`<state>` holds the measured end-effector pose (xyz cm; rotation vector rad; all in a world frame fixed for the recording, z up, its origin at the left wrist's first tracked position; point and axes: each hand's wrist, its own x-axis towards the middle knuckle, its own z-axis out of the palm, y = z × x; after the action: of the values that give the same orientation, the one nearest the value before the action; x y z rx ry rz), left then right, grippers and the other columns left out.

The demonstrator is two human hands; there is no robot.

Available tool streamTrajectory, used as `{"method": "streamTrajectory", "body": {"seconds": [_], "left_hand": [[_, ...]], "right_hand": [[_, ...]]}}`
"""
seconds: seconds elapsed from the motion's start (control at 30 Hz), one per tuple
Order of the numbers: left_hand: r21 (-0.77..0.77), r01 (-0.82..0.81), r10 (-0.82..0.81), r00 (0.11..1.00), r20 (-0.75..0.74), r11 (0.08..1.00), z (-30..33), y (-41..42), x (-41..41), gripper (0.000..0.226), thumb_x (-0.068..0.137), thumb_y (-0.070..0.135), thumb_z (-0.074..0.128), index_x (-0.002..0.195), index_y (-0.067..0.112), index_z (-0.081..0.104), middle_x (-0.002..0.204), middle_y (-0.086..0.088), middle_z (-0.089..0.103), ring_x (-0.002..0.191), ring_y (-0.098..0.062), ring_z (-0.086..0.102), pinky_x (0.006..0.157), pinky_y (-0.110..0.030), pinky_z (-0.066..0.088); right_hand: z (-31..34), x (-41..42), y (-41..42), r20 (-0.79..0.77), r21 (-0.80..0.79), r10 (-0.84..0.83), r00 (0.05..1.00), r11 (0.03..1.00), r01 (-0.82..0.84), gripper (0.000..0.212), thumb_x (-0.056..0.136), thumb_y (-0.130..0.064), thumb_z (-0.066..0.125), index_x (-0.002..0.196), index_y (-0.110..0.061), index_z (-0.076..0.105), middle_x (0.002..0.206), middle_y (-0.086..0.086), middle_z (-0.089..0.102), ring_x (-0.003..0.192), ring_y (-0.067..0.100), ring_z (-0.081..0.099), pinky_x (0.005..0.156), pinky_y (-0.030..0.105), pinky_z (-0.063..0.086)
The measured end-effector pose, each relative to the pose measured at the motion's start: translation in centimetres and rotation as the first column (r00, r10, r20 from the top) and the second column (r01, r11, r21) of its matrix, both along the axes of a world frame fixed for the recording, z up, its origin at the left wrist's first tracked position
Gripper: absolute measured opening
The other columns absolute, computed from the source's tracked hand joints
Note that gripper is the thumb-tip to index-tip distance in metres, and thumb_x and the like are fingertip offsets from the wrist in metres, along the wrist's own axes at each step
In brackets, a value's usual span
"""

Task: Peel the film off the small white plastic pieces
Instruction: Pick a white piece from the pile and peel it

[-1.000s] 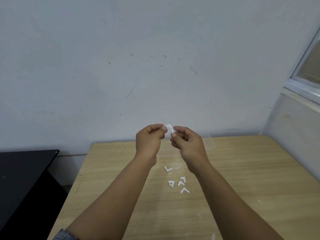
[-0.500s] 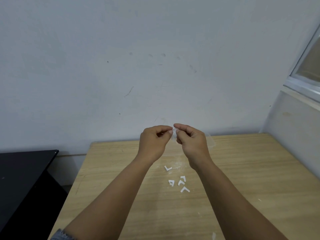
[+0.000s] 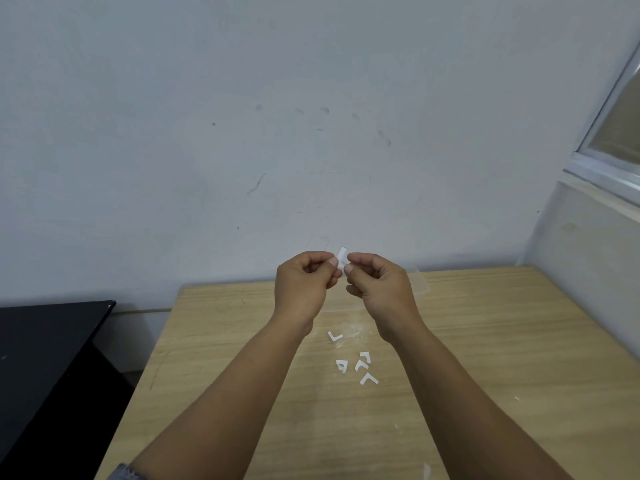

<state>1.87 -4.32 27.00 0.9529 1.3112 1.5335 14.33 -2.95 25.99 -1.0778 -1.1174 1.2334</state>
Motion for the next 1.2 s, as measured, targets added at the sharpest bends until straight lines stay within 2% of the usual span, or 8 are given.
{"method": "streamTrajectory", "body": {"seconds": [0.1,0.2,0.4,0.6,0.7,0.83,0.97,1.2], "left_hand": [[0.010,0.009,-0.009,1.000,-0.009,1.000,0.2,-0.2,0.2,0.007,0.088,0.007,0.068,0.094,0.006,0.071,0.078,-0.010,0.073,0.081,-0.022,0.073,0.079,-0.032,0.059],[0.021,-0.005,0.008,0.992,-0.123,1.000,0.3,-0.3,0.2,0.012,0.087,0.011,0.069,0.099,0.015,0.070,0.079,-0.005,0.073,0.080,-0.018,0.072,0.077,-0.030,0.058],[0.086,0.012,0.015,0.953,-0.303,0.996,1.1,0.0,-0.3,0.020,0.085,0.019,0.073,0.105,0.024,0.072,0.088,0.008,0.072,0.085,-0.004,0.067,0.077,-0.016,0.050],[0.203,0.047,0.074,0.833,-0.549,0.978,1.1,0.2,-0.6,0.021,0.087,0.014,0.068,0.106,0.024,0.073,0.086,0.013,0.071,0.080,0.003,0.064,0.073,-0.009,0.047],[0.287,0.085,0.115,0.782,-0.613,0.954,0.6,0.1,-0.7,0.023,0.089,0.013,0.066,0.109,0.023,0.073,0.092,0.011,0.071,0.081,-0.001,0.064,0.075,-0.014,0.050],[0.378,0.146,0.209,0.631,-0.747,0.914,0.3,0.3,-0.9,0.022,0.090,0.014,0.064,0.109,0.020,0.074,0.089,0.008,0.068,0.075,-0.005,0.060,0.071,-0.023,0.051],[0.475,0.165,0.337,0.510,-0.791,0.865,0.0,0.2,-1.0,0.020,0.089,0.015,0.065,0.106,0.017,0.075,0.088,0.003,0.071,0.073,-0.011,0.064,0.066,-0.025,0.052],[0.494,0.167,0.354,0.509,-0.785,0.853,-0.1,0.2,-0.9,0.016,0.088,0.018,0.065,0.099,0.015,0.077,0.083,0.003,0.073,0.068,-0.012,0.065,0.061,-0.031,0.054]], "right_hand": [[0.0,0.1,-0.1,-0.014,-0.005,0.018,1.000,1.000,-0.018,0.012,0.089,-0.009,0.069,0.098,-0.016,0.072,0.084,0.003,0.071,0.077,0.011,0.067,0.074,0.026,0.055],[-0.1,0.2,-0.1,0.016,-0.003,0.017,1.000,1.000,-0.017,0.011,0.089,-0.010,0.068,0.098,-0.015,0.073,0.080,0.000,0.069,0.072,0.007,0.065,0.074,0.026,0.055],[0.2,0.3,-0.4,0.054,0.018,0.039,0.998,0.999,-0.040,0.010,0.091,-0.011,0.066,0.097,-0.014,0.074,0.076,-0.001,0.063,0.072,0.008,0.059,0.074,0.025,0.056],[0.5,0.2,-0.6,0.045,-0.016,0.042,0.998,0.999,-0.041,0.013,0.091,-0.008,0.064,0.094,-0.015,0.075,0.073,0.001,0.060,0.069,0.011,0.056,0.076,0.027,0.057],[0.6,0.3,-0.7,0.039,-0.025,0.053,0.998,0.998,-0.052,0.015,0.091,-0.008,0.063,0.093,-0.016,0.076,0.071,0.000,0.060,0.068,0.011,0.057,0.078,0.029,0.058],[0.7,0.5,-0.7,0.027,-0.039,0.066,0.997,0.997,-0.065,0.016,0.091,-0.008,0.062,0.093,-0.016,0.076,0.071,-0.001,0.060,0.068,0.010,0.057,0.079,0.032,0.059],[0.6,0.5,-0.5,0.014,-0.061,0.064,0.998,0.996,-0.063,0.017,0.091,-0.009,0.062,0.091,-0.016,0.077,0.069,-0.002,0.062,0.070,0.010,0.059,0.077,0.031,0.057],[0.7,0.6,-0.8,0.035,-0.063,0.053,0.998,0.997,-0.051,0.019,0.091,-0.008,0.061,0.089,-0.017,0.077,0.069,-0.001,0.060,0.069,0.011,0.058,0.078,0.031,0.058]]}}
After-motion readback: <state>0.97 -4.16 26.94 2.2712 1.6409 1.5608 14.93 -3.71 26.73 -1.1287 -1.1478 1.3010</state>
